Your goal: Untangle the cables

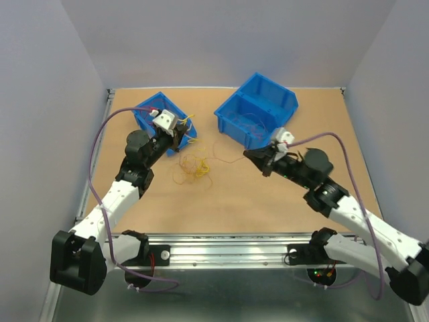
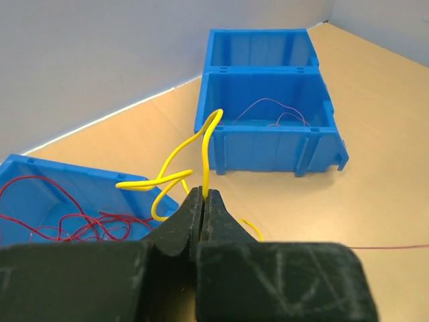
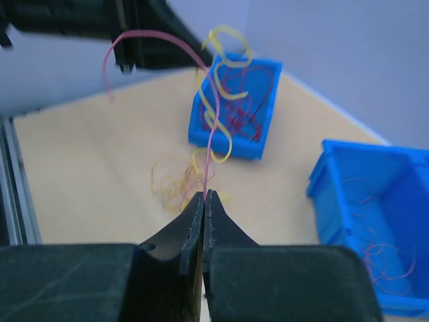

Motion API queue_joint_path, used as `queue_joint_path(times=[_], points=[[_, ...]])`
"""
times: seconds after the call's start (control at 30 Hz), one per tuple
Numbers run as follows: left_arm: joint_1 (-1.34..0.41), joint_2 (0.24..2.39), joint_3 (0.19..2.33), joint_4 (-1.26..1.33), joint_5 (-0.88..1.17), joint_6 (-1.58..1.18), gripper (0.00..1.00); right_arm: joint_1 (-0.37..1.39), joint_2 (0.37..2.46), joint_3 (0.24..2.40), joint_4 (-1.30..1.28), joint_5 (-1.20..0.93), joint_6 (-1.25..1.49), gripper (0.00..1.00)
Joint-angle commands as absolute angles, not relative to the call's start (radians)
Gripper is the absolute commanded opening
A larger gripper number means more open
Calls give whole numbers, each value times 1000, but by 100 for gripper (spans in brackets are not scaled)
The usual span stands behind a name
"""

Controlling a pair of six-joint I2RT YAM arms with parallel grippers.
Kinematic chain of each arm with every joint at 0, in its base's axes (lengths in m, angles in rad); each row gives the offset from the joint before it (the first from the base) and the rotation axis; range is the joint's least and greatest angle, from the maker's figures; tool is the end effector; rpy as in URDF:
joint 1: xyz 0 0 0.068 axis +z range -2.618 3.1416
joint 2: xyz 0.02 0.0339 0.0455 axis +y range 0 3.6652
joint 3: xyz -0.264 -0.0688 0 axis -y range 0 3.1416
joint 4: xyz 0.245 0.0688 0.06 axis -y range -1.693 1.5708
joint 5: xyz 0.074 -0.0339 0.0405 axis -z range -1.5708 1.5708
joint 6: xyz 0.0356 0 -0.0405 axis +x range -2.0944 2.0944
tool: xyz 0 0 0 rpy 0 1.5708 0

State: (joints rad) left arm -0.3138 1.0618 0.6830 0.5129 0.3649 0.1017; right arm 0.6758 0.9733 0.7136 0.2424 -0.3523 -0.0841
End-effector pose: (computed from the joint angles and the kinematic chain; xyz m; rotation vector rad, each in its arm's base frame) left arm 0.2315 -0.0885 0.3235 0.5897 1.3358 -0.4351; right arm 0.1726 0.1541 0.3250 -0.8598 1.3926 0.7364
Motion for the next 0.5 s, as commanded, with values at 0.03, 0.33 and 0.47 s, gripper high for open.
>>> queue_joint_path(times=[0.03,0.33,0.47], points=[[-321,1052,693,575,348,121,0,680,672,588,377,-43,-3,1],[-314,1083,721,563,43,121,0,681,468,531,485,340,77,1],[-275,1055,718,574,-78,74,0,680,327,485,492,558,92,0]])
